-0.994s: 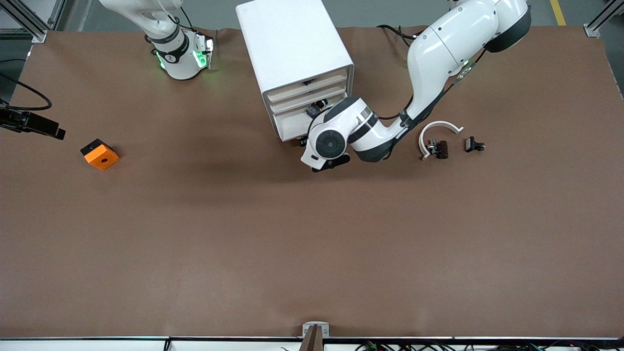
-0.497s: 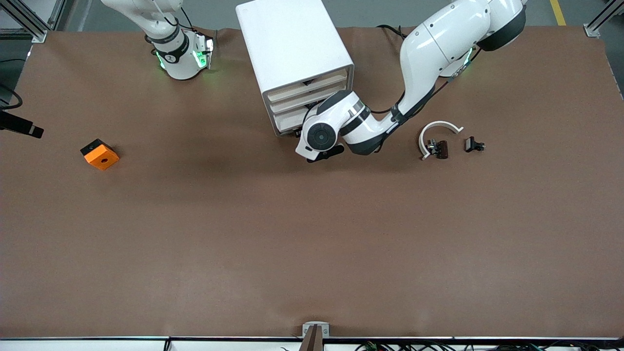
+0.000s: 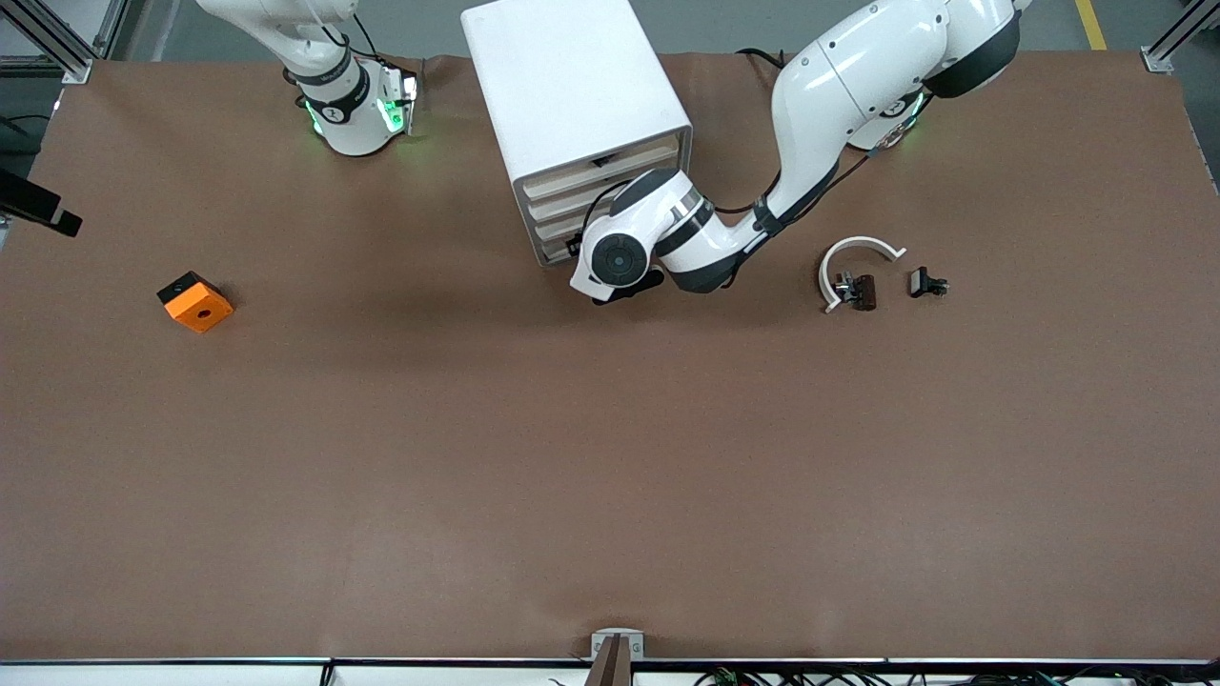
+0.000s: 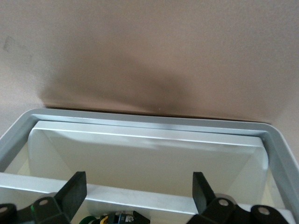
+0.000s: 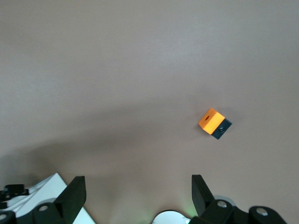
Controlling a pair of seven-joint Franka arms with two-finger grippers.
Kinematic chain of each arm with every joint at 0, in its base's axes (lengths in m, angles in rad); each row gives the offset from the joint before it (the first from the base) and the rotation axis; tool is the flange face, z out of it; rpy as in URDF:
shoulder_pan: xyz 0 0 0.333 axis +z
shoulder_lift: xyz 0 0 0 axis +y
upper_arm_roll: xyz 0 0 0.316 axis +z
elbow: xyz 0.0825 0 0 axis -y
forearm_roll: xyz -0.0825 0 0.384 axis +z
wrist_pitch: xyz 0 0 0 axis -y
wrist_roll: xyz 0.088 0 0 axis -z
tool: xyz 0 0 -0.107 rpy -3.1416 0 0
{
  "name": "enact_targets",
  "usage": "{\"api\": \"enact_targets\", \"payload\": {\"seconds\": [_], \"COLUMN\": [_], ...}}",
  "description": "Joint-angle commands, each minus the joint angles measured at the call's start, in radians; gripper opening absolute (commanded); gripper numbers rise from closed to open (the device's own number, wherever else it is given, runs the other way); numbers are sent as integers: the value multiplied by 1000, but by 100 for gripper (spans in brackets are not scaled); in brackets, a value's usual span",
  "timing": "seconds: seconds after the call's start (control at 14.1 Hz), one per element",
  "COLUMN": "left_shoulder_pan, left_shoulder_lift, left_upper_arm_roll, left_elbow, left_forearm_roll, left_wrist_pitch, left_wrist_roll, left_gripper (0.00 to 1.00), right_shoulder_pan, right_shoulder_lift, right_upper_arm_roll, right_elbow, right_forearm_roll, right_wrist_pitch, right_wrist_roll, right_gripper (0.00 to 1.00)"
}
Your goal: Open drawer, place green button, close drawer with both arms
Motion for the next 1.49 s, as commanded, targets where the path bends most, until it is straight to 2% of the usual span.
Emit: {"api": "enact_targets", "payload": {"seconds": [0.0,0.36,0.5,0.64,0.92,1.28,1.42], "left_shoulder_pan": [0,4,23,38,93,204,260], "left_shoulder_lift": [0,-1,-3,-10,-24,-46,-58], "left_upper_arm_roll": [-13,-6,5,35,91,106,103], "left_elbow": [0,6,11,14,37,84,86], "left_forearm_roll": [-29,-12,50,87,98,352,388], "left_wrist_pitch": [-8,-6,-2,-1,2,-8,-12], "left_wrist_roll": [-11,9,34,72,118,135,176], "left_gripper": [100,100,100,100,100,100,100], "right_shoulder_pan": [26,20,19,17,20,26,28], "right_shoulder_lift": [-27,-83,-135,-204,-238,-264,-264], "right_upper_arm_roll": [4,-1,-3,-3,8,10,11], "right_elbow": [-35,-101,-171,-264,-293,-324,-324], "right_forearm_roll": [-51,-44,-44,-44,-44,-44,-42], "right_wrist_pitch": [20,26,44,97,91,98,97], "right_wrist_roll": [-75,-63,-63,-57,-9,6,8], "right_gripper": [100,100,100,100,100,100,100]}}
